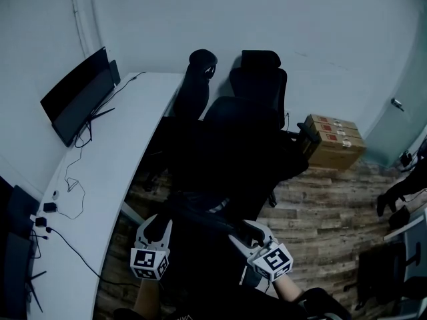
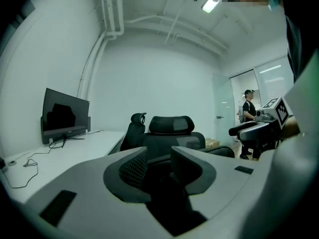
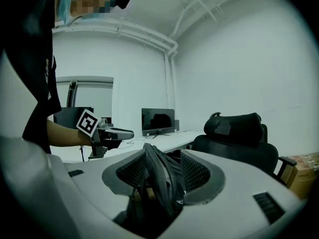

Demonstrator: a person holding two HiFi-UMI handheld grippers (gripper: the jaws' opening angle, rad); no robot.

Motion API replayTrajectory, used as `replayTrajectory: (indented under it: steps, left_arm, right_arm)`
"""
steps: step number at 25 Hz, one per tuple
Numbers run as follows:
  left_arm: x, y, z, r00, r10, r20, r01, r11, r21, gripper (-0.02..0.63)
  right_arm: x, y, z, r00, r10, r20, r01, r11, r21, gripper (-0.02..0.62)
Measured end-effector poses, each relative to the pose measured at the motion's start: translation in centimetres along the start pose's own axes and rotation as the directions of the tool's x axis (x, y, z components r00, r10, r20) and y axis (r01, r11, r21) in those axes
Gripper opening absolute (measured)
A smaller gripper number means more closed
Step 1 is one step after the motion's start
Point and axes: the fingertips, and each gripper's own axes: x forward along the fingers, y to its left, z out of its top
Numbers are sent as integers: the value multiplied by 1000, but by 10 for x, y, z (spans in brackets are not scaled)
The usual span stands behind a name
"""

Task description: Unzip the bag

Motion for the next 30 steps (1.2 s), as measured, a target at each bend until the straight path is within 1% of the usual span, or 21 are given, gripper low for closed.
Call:
replayTrajectory:
  steps: [5,14,17,19,23,26,30]
  left_arm:
    - [-14,-29,3,1000,18,19,-18,1000,-2,138]
    - [-36,-79,-7,998,69,5,-69,997,-22,138]
    - [-40,-101,-10,996,88,-7,-88,995,-42,138]
    - [-43,-113,-14,995,101,-9,-101,993,-55,137]
    - [-49,-133,-21,990,141,-10,-141,989,-45,123]
    - [-55,-148,-22,987,164,1,-164,986,-19,98]
    - [-61,-165,-18,982,188,12,-188,982,-24,69]
  right_arm:
    - [-12,9,2,999,48,5,-48,999,-18,199]
    - [-39,11,-3,992,128,14,-127,991,-34,196]
    - [-51,7,-2,987,158,27,-156,987,-45,153]
    - [-58,6,-2,983,178,34,-176,983,-50,138]
    - [-71,1,-2,976,213,47,-210,975,-72,89]
    - [-80,-1,-6,970,239,45,-235,969,-80,72]
    - [-90,-4,-9,965,260,32,-257,963,-78,61]
